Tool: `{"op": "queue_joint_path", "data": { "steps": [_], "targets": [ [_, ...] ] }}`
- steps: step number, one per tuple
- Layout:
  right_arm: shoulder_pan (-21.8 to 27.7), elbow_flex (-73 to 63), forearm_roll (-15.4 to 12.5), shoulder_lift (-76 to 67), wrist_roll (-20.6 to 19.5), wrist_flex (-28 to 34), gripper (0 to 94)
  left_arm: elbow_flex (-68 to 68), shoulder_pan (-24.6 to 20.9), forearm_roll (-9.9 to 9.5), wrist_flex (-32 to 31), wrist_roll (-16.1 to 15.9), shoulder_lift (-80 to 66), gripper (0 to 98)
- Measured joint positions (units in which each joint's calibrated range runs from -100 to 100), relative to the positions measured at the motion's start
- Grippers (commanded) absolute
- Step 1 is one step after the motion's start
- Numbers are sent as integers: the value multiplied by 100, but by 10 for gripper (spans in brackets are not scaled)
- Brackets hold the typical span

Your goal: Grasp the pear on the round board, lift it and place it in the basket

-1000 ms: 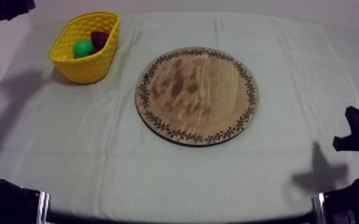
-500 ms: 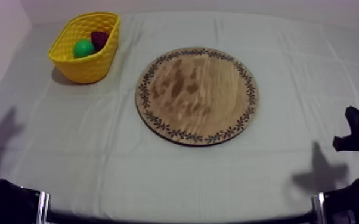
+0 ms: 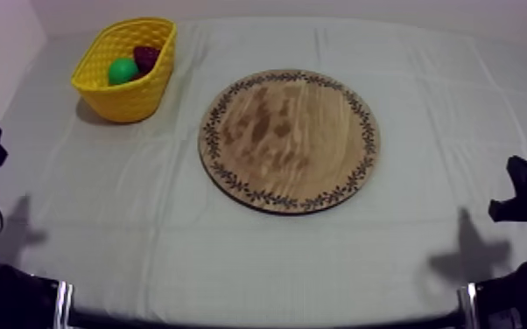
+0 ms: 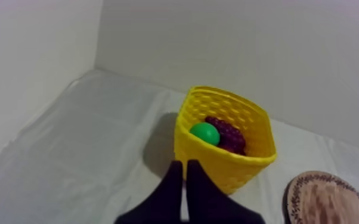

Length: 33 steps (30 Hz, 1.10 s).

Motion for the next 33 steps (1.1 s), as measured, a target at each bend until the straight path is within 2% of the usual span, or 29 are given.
{"op": "queue_joint_path", "data": {
  "steps": [5,12,25,28,33],
  "targets": [
    [0,0,0,0,0,0,5,360,3,273,-3,-117,-616,0],
    [0,0,0,0,-3,0,5,420,-177,396,75,148,-748,0],
    [-3,0,0,0,-3,0,5,426,-287,437,128,101,-761,0],
    [-3,0,0,0,-3,-8,5,355,-320,684,128,-1,-761,0],
    [-3,0,0,0,-3,-1,5,431,-565,1426,52,-563,-755,0]
  ]
}}
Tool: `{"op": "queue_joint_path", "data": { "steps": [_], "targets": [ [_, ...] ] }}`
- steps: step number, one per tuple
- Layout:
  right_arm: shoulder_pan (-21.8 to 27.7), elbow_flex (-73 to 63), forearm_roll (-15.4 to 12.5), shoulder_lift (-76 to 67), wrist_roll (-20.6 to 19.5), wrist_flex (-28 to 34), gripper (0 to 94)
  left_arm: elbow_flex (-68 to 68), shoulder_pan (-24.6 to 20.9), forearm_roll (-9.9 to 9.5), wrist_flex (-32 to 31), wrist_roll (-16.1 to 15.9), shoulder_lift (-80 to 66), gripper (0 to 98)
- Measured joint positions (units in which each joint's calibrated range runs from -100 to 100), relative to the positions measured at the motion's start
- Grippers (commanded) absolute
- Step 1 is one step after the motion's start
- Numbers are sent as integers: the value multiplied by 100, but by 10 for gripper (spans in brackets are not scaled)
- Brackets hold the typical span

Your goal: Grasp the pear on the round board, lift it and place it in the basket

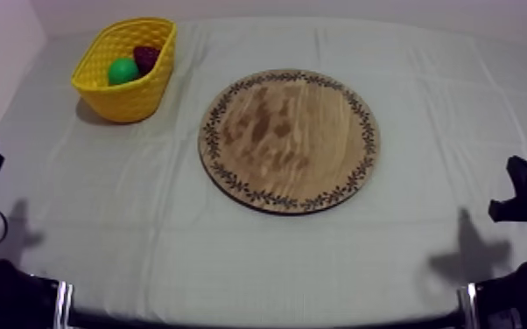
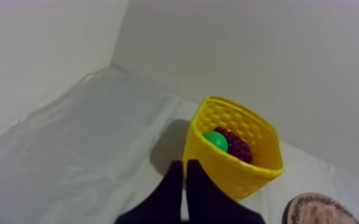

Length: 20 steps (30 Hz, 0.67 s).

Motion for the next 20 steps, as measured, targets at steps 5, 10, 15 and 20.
{"op": "queue_joint_path", "data": {
  "steps": [5,10,15,20],
  "targets": [
    [0,0,0,0,0,0,5,151,40,320,249,-670,0,0],
    [0,0,0,0,20,0,5,175,46,428,697,-1148,0,0],
    [0,0,0,0,7,0,5,175,46,460,785,-1329,0,0],
    [0,0,0,0,0,0,5,175,49,472,801,-1316,0,0]
  ]
}}
